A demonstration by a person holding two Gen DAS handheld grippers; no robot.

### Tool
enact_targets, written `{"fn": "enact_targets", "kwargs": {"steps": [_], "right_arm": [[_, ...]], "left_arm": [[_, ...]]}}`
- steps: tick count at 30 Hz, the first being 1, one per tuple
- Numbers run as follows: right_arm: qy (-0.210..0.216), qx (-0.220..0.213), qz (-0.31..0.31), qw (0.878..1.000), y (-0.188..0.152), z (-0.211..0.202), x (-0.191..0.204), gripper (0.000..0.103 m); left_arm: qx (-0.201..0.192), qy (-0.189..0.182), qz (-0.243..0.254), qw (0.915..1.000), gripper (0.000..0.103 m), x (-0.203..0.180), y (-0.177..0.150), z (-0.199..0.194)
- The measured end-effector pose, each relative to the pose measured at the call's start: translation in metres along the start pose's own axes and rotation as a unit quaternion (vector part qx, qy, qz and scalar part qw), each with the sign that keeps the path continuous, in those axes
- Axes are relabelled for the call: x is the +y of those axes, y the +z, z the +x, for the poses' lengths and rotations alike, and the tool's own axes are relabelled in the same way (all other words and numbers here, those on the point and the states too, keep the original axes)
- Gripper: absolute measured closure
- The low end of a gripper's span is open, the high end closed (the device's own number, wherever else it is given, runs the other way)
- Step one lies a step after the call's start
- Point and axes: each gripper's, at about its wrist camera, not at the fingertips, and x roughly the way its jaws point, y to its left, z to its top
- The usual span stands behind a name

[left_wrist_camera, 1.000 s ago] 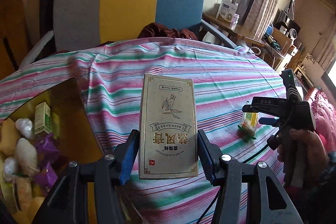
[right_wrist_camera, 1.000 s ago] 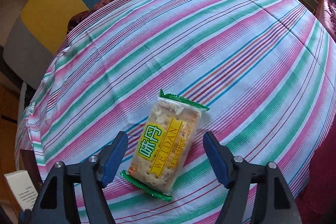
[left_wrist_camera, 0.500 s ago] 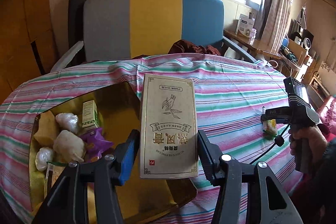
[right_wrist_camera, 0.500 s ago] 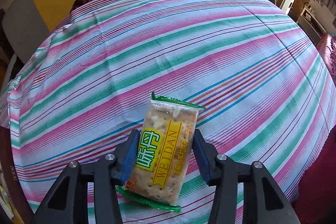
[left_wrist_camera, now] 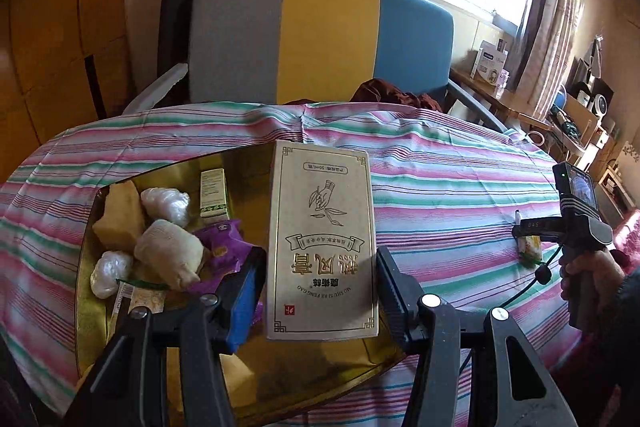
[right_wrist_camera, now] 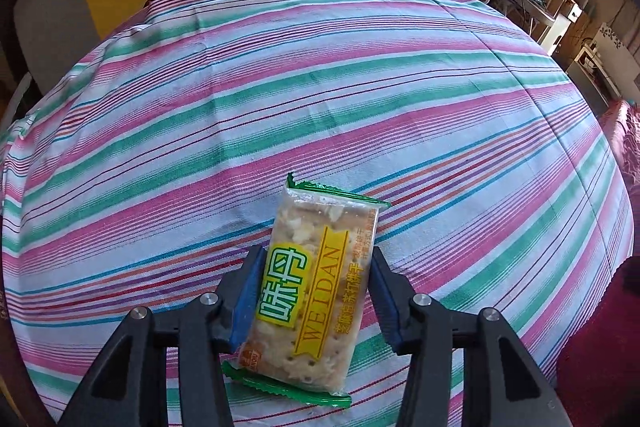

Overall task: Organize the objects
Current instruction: 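Carry the white-and-gold box into the tray and open the left gripper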

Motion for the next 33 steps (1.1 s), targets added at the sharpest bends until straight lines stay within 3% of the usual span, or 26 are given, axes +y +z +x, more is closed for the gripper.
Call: {"fn": "enact_targets", "kwargs": {"steps": [9,21,27,33], "right_arm": [[-0.012,-0.005,-0.025,1.000,0.000,0.000,0.002,0.052],[-0.026,-0.008,-0.041,0.999,0.008,0.008,0.018,0.053],[-0.040,-0.013,-0.063,0.997,0.009,0.004,0.018,0.053],[-0.043,-0.014,-0.069,0.997,0.006,0.000,0.014,0.053]], "left_arm": [[0.008,-0.021,-0.051,0.9984,0.048,0.031,-0.009,-0.002],[-0.003,-0.014,-0.178,0.9839,0.048,0.130,-0.025,-0.030],[0.020,-0.036,-0.172,0.9842,0.048,0.116,-0.023,-0.015],[0.065,-0.063,-0.155,0.9838,0.048,0.082,0.009,0.029]]}}
